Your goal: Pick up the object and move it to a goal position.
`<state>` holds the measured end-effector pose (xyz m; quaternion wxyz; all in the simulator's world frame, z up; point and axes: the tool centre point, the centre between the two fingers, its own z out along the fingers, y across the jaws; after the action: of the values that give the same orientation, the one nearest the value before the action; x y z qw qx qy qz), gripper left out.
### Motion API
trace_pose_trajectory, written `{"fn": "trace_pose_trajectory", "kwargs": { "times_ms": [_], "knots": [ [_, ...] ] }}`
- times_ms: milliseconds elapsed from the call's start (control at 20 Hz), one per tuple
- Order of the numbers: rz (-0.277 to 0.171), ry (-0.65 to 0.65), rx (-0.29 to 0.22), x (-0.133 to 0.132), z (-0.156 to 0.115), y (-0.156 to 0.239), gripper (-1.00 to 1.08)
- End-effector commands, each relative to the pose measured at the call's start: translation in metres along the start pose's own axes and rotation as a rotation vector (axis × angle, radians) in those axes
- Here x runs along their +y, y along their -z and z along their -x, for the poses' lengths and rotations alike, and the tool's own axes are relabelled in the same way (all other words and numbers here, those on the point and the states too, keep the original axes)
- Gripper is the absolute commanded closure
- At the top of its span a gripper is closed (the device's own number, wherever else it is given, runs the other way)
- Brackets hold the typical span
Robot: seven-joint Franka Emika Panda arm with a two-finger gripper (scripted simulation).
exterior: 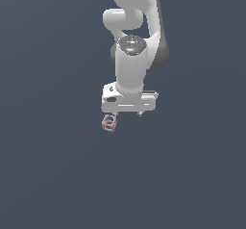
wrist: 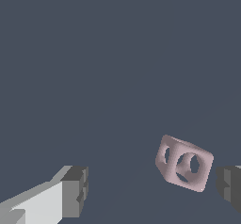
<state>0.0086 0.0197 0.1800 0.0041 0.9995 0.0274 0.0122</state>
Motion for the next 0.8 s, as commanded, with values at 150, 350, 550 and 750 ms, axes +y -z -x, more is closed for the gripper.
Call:
{"fn": "trace_pose_trajectory", "kwargs": {
  "times_ms": [150,350,550,750],
  "knots": [
    [0.001,0.001,0.006,-0.001,-0.001,0.003,-0.92],
    [0.004,0.008,0.027,-0.004,-0.006,0.014,-0.92],
    [0.006,0.013,0.032,-0.005,-0.007,0.017,-0.92],
    [0.003,-0.009,0.027,0.001,-0.004,0.009,-0.92]
  ]
}}
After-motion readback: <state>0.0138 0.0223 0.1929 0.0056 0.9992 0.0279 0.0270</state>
